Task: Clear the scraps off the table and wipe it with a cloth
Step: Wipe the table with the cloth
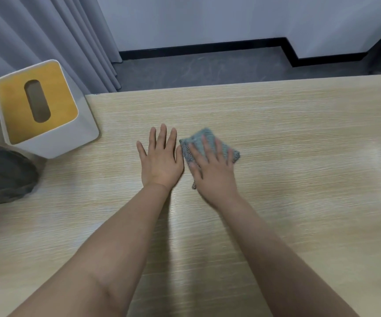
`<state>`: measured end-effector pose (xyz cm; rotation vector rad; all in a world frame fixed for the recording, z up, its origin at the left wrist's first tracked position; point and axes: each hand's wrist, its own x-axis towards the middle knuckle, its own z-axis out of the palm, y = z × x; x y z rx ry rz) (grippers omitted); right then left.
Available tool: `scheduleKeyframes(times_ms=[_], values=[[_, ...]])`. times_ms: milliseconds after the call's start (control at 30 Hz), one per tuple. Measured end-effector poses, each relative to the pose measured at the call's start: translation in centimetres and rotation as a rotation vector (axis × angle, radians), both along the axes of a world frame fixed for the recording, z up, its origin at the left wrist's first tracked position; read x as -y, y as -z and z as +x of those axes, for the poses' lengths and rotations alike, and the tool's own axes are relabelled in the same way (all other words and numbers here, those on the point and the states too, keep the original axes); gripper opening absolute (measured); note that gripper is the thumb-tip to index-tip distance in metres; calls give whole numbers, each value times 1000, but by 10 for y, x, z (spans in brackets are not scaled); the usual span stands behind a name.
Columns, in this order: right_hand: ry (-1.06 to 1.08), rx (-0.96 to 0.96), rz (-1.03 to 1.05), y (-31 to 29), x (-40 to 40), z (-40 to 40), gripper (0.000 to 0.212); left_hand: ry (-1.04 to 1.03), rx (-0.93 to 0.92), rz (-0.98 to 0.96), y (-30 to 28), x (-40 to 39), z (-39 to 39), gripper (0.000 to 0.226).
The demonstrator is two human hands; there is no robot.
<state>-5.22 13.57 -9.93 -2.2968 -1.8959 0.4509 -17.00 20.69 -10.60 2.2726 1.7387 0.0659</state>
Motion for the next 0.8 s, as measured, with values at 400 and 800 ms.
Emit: scheduleKeyframes(times_ms=[400,800], values=[[508,60,-97,1,17,76,52,4,-7,10,4,0,1,53],[304,39,-55,-2,79,99,56,16,46,12,-3,2,-3,51]])
